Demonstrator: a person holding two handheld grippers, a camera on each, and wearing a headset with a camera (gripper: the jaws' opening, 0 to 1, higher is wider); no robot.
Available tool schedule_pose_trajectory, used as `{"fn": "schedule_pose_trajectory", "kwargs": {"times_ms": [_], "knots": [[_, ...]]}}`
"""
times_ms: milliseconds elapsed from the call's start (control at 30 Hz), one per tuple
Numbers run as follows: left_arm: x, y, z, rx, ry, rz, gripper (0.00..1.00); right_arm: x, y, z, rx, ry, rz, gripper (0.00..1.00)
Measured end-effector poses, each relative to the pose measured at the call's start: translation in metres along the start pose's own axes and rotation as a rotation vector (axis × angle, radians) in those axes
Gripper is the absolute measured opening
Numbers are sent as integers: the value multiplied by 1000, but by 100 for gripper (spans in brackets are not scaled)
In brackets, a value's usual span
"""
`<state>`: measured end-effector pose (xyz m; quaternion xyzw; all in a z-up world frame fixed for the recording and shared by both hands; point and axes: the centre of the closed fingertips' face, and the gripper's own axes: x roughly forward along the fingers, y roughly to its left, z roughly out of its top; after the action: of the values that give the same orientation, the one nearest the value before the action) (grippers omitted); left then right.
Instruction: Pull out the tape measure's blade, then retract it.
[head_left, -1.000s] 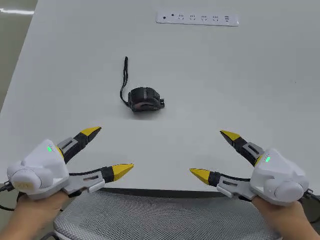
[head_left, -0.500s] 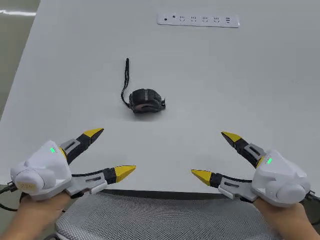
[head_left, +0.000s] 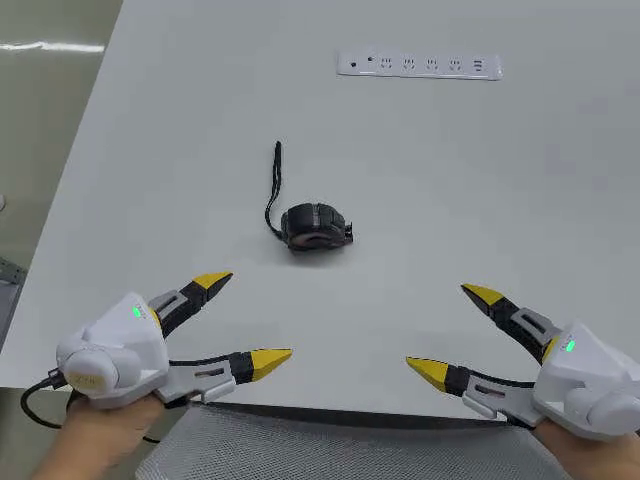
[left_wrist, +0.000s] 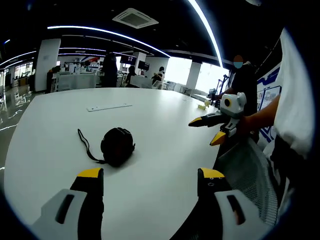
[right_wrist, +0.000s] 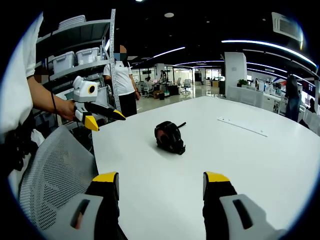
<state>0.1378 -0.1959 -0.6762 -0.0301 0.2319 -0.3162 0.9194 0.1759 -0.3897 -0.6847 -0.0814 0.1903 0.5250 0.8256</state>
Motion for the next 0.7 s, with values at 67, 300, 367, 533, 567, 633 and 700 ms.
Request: {"fn": "schedule_pose_trajectory", "kwargs": {"times_ms": [67, 300, 367, 533, 567, 633, 700], "knots": [[3, 0, 0, 9, 10, -11, 74, 1, -1, 1, 5, -5, 11, 66], [15, 6, 2, 34, 31, -48, 75, 6, -10, 2, -2, -4, 29, 66], [18, 8, 3, 41, 36, -57, 75, 8, -13, 1, -12, 3, 32, 65], [26, 15, 7, 65, 48, -74, 75, 14, -16, -1, -32, 19, 66, 65], [27, 16, 8, 65, 49, -78, 75, 14, -17, -1, -34, 20, 70, 65], [30, 20, 9, 74, 52, -84, 75, 16, -20, -1, -39, 25, 74, 65], [33, 23, 11, 79, 56, -90, 75, 18, -24, -2, -42, 27, 81, 65]]}}
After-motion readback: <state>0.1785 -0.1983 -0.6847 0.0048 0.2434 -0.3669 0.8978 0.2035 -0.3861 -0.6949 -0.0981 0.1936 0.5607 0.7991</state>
